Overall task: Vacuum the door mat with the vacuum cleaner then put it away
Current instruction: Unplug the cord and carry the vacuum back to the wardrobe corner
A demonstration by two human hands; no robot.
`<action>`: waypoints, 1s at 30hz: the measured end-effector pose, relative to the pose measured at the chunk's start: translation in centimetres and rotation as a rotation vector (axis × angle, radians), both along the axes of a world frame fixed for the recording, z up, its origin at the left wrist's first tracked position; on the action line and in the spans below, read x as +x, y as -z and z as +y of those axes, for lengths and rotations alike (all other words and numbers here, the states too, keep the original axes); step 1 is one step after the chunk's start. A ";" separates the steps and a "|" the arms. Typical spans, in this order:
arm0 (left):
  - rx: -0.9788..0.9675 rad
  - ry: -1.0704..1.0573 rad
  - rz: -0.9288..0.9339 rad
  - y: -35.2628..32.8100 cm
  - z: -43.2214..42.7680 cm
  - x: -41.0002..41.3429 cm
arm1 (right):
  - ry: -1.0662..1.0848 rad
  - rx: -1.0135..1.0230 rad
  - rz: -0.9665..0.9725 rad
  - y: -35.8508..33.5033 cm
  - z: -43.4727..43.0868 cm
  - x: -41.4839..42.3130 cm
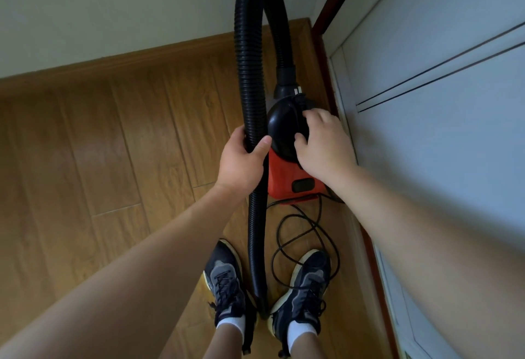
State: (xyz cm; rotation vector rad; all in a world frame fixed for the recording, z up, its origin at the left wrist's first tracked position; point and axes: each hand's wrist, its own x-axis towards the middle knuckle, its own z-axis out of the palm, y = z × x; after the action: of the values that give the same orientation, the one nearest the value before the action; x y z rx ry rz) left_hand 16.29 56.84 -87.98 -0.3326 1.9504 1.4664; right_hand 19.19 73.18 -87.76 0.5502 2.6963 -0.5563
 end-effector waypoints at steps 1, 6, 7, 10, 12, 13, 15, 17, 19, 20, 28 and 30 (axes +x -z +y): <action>-0.003 0.007 -0.004 -0.1 -0.2 0.0 | -0.042 0.026 -0.017 -0.3 -0.1 0.0; -0.031 0.053 -0.007 -1.5 -0.9 0.4 | -0.148 0.130 -0.039 -2.4 -0.3 0.6; -0.040 0.054 -0.008 -1.7 -1.0 0.5 | -0.154 0.137 -0.038 -2.7 -0.3 0.8; -0.056 0.050 -0.001 -2.6 -1.2 0.9 | -0.192 0.151 -0.062 -3.6 -0.4 1.5; -0.064 0.052 0.002 -3.0 -1.2 1.3 | -0.218 0.157 -0.080 -4.1 -0.4 2.0; -0.072 0.050 0.008 -3.2 -1.3 1.5 | -0.228 0.161 -0.087 -4.3 -0.4 2.2; -0.089 0.043 0.024 -3.5 -1.4 1.9 | -0.246 0.167 -0.090 -4.5 -0.3 2.6; -0.104 0.030 0.044 -3.7 -1.6 2.3 | -0.258 0.173 -0.080 -4.8 -0.3 2.9; -0.113 0.016 0.059 -3.9 -1.7 2.9 | -0.268 0.175 -0.060 -5.1 -0.3 3.2; -0.120 0.008 0.062 -4.1 -1.9 3.2 | -0.273 0.172 -0.050 -5.3 -0.2 3.3; -0.189 0.033 0.112 -5.5 -3.3 6.9 | -0.307 0.152 -0.016 -7.1 -0.4 5.4; -0.246 0.067 0.152 -6.2 -3.8 7.8 | -0.313 0.153 -0.001 -7.9 -0.5 6.0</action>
State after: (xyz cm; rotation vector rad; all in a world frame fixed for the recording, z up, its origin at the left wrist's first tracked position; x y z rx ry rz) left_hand 24.12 53.01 -81.74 -0.2666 2.2482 1.2416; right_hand 25.14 72.69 -79.91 0.1567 2.7621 -0.2670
